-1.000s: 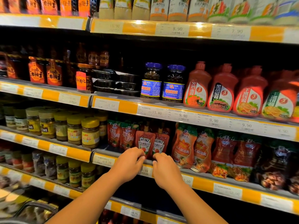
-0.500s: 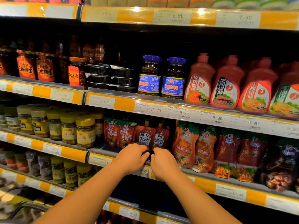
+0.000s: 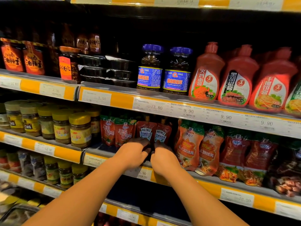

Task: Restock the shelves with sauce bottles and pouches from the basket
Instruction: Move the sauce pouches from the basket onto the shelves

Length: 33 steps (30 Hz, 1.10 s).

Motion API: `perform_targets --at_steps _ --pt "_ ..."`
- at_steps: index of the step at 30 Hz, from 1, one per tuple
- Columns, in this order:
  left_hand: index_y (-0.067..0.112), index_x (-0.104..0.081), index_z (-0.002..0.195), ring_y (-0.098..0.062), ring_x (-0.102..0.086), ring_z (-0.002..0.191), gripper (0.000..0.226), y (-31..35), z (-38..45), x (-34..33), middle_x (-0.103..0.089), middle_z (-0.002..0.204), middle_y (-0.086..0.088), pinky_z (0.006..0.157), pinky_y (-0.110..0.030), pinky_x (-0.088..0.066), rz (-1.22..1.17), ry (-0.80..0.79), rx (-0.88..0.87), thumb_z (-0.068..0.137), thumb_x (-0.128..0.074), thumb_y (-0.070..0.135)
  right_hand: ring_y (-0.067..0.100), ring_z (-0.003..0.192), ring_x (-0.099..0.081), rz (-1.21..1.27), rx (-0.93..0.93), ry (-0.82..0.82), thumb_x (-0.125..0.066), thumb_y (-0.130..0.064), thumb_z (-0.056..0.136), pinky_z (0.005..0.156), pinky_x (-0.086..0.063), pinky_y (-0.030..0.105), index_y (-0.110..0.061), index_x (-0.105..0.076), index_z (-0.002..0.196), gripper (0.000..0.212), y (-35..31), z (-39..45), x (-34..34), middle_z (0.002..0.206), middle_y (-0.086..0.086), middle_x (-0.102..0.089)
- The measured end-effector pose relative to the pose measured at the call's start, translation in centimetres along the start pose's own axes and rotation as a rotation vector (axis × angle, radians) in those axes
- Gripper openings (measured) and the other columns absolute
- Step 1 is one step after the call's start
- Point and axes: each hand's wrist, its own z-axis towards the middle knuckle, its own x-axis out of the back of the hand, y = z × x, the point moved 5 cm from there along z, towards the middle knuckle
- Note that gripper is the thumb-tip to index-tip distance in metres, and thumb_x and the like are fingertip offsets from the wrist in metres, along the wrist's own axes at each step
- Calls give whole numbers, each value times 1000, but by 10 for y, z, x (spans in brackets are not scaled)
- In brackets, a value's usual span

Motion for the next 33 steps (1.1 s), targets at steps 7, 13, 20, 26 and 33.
perform_targets --at_steps 7,13,20,26,33 --pt "24 -54 130 -21 -52 98 29 2 4 -5 -60 124 -5 82 -35 -47 -100 18 -6 103 -51 34 34 113 -54 -17 -30 34 -52 -14 96 92 -50 39 -12 -50 132 37 0 5 -4 126 13 -57" --pt "18 -54 138 -30 -56 118 35 10 12 -6 -58 135 -9 98 -45 -50 -88 -21 6 106 -50 30 33 117 -53 -29 -79 -12 -54 -11 93 96 -50 38 -11 -47 137 44 -2 10 -3 132 12 -54" --pt "21 -50 143 -31 -55 122 41 13 -2 2 -55 136 -9 98 -42 -51 -75 -12 11 105 -51 36 33 116 -56 39 -29 36 -50 -9 94 96 -52 41 -13 -50 138 44 -3 -7 8 132 13 -55" --pt "30 -53 136 -17 -53 118 37 2 -59 23 -55 124 7 95 -38 -52 -129 192 37 103 -54 46 25 133 -48 70 90 98 -51 -25 104 105 -47 38 -18 -41 152 49 -15 -40 1 145 4 -47" --pt "45 -46 146 6 -42 132 47 -57 -188 31 -45 143 31 108 -24 -41 -288 292 213 101 -56 51 7 142 -38 202 299 62 -56 -40 102 112 -37 29 -36 -38 152 54 -68 -83 -44 154 -19 -37"
